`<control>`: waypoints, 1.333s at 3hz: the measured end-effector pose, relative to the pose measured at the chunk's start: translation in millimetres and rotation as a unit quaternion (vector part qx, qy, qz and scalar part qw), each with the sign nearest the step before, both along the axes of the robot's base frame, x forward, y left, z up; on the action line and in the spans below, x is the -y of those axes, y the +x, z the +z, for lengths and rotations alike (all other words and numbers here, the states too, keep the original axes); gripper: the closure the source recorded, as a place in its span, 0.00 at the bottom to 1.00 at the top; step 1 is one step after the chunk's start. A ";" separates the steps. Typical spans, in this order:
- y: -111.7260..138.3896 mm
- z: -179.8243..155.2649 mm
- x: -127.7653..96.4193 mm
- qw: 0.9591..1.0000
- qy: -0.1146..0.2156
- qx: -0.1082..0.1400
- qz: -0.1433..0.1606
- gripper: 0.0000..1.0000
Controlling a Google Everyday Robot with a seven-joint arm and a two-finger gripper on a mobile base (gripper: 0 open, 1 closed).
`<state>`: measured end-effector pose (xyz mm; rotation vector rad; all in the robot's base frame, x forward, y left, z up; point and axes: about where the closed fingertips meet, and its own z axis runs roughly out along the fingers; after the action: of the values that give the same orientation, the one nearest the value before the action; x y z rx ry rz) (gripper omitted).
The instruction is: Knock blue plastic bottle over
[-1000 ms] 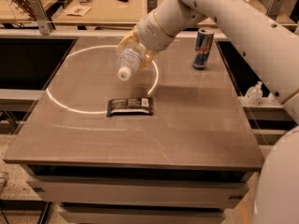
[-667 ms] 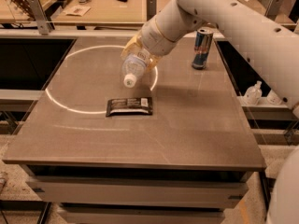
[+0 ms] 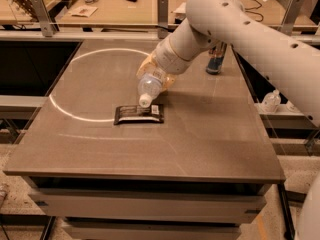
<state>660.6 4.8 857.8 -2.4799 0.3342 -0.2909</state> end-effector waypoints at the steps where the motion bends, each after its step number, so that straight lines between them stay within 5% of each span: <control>1: -1.8 -14.3 7.3 1.000 -0.023 -0.002 -0.007 1.00; 3: -3.7 -18.1 9.6 0.999 -0.033 -0.004 -0.011 0.59; 4: -8.5 -25.8 16.2 0.998 -0.047 -0.024 -0.015 0.36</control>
Offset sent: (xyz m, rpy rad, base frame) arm -0.0093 -0.0203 -0.0328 -0.1319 0.0121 -0.0485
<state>652.1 -11.4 832.0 -2.5806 0.3865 -0.2647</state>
